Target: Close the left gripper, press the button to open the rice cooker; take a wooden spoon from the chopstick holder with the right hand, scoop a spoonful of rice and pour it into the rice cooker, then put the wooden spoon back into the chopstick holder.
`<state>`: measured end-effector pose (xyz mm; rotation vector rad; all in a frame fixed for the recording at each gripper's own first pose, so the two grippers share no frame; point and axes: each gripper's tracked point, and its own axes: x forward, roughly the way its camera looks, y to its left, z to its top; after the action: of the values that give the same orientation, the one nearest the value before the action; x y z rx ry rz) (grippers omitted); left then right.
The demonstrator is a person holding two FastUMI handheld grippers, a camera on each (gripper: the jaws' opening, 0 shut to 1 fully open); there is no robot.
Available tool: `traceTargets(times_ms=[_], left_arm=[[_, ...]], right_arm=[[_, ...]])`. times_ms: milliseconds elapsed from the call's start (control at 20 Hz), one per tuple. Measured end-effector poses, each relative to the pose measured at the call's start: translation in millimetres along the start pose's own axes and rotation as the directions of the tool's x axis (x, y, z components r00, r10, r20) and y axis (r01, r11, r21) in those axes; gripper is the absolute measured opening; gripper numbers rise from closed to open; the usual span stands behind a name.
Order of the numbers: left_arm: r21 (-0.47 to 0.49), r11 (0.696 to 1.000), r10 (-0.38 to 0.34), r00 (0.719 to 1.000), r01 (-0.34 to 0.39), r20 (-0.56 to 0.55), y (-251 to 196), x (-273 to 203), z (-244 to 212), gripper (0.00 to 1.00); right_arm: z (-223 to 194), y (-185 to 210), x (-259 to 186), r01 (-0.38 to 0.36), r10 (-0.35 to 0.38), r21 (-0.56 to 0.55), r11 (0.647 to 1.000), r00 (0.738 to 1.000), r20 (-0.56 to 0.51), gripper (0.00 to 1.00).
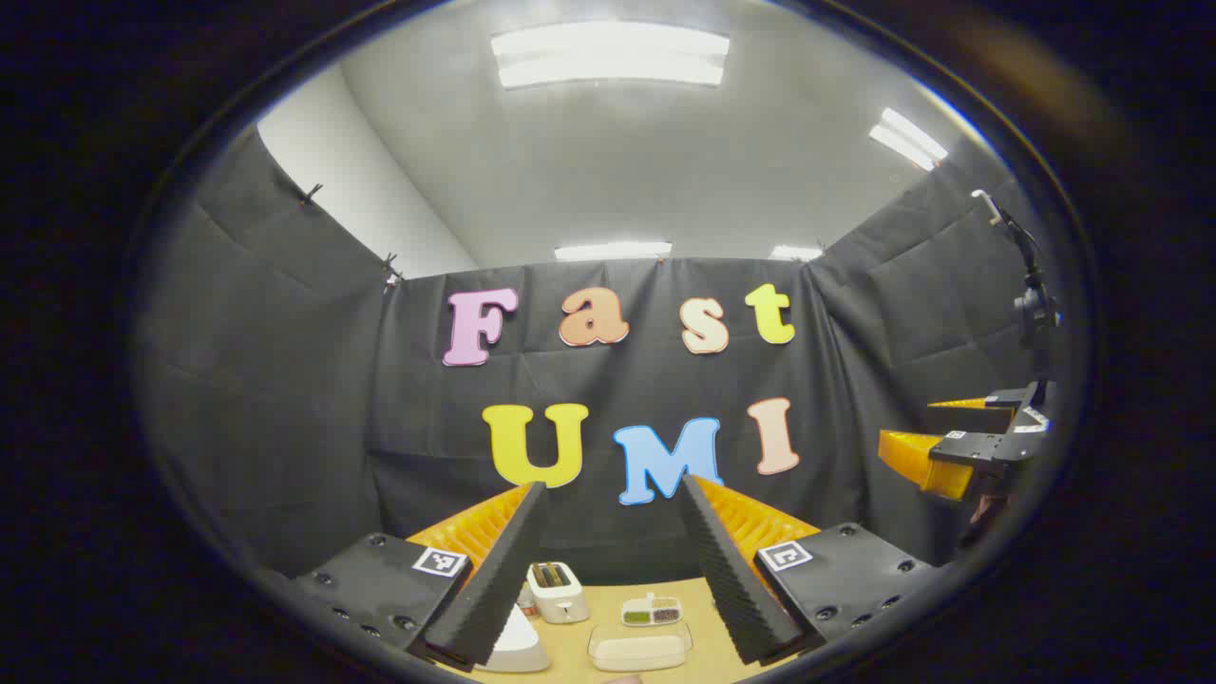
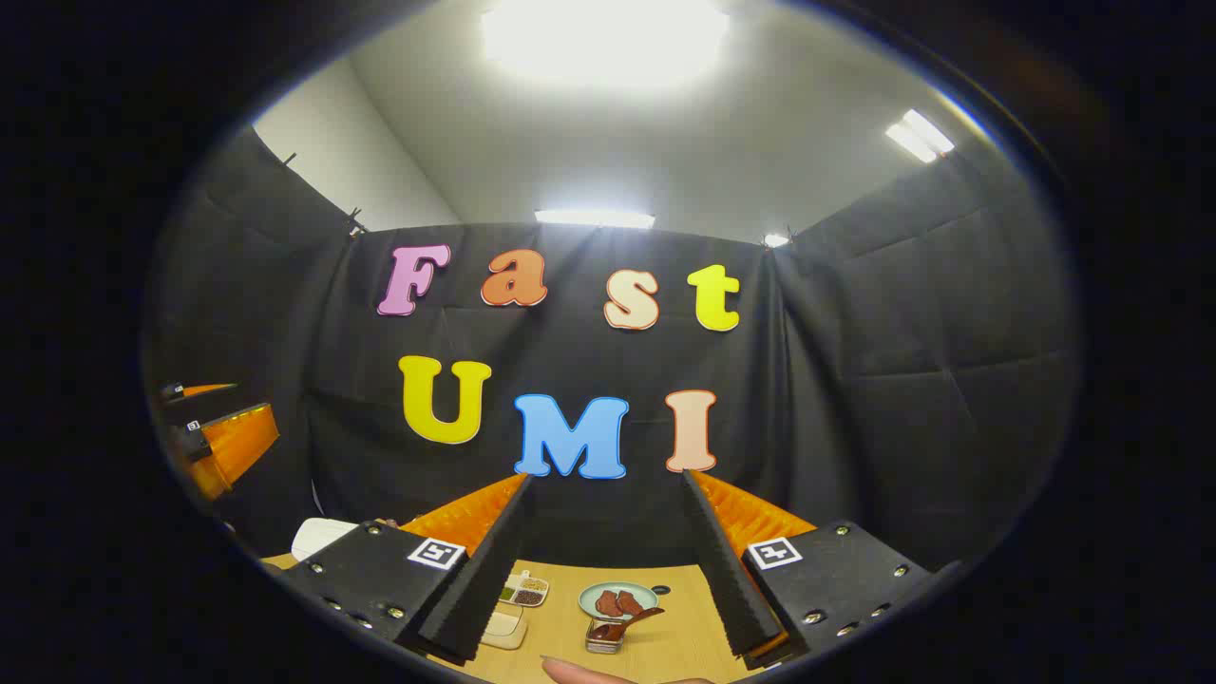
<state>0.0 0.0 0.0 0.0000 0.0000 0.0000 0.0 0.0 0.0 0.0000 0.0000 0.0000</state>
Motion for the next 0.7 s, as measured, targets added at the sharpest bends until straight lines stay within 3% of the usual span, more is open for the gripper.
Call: traceTargets(times_ms=[150, 700], left_arm=[[0.005, 1.000, -0.002, 1.000, 0.002, -0.015, 5.4, 0.5, -7.0, 0.97], [0.014, 1.000, 0.020, 0.999, -0.020, -0.032, 25.8, 3.8, -14.8, 0.98]], right_arm=[[-5.9, 16.8, -1.7, -0.036, 0.036, 0.045, 0.998, 0.999, -0.015, 0.93], [-12.4, 21.7, 1.9, -0.032, 0.033, 0.027, 0.999, 0.999, -0.041, 0.92]])
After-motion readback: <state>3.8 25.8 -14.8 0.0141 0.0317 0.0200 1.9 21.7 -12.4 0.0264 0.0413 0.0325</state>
